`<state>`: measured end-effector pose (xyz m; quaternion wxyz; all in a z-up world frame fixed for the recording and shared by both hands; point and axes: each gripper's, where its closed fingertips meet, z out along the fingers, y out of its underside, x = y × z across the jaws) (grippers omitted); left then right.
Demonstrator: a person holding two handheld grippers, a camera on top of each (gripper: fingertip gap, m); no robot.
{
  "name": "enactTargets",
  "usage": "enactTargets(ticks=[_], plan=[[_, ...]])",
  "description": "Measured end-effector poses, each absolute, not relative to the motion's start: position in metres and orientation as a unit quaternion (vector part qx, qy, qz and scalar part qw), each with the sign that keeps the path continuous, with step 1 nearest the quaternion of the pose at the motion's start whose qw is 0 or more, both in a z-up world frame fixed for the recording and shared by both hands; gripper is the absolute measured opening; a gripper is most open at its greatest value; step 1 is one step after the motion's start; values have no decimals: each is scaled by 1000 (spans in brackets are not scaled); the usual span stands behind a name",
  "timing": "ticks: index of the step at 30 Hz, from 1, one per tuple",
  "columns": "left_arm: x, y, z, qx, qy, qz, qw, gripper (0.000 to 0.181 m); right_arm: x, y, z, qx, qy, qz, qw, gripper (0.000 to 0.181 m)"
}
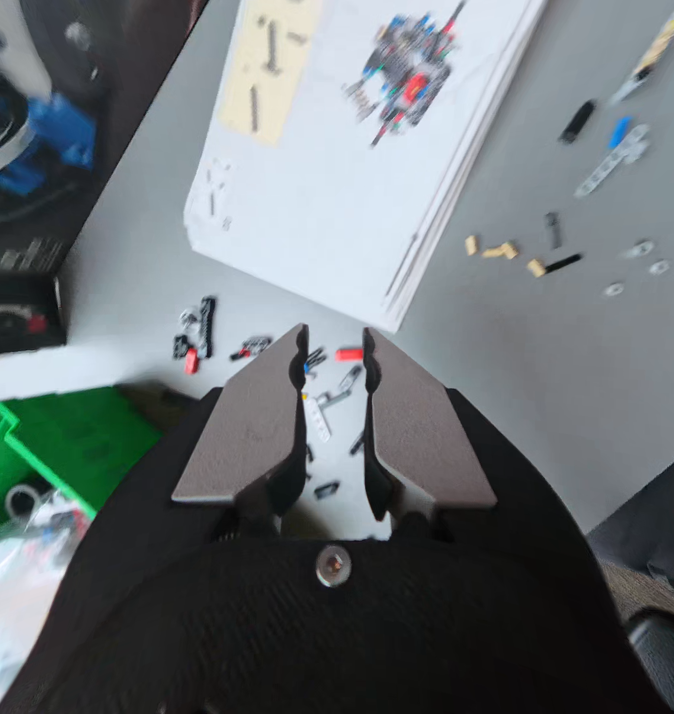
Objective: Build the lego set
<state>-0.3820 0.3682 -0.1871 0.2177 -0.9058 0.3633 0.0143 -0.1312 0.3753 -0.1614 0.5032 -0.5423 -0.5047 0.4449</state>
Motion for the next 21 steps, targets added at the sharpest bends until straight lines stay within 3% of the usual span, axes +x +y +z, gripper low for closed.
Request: enactTargets(ticks=[1, 3, 13, 21], plan=[[-403, 370, -185, -912, 354, 29, 205, 27, -133, 375, -164, -544, -508, 442, 500, 41], [-443, 380, -188, -919, 334, 81, 193, 22, -135, 376, -170, -549, -512, 437, 495, 41], [-472, 399, -256, -940, 312, 33, 135, 21, -140, 379, -186, -564, -522, 429, 475, 40], [-517, 394, -238, -971, 165, 42, 171, 12, -139, 376, -182, -558, -523, 435, 475, 40]])
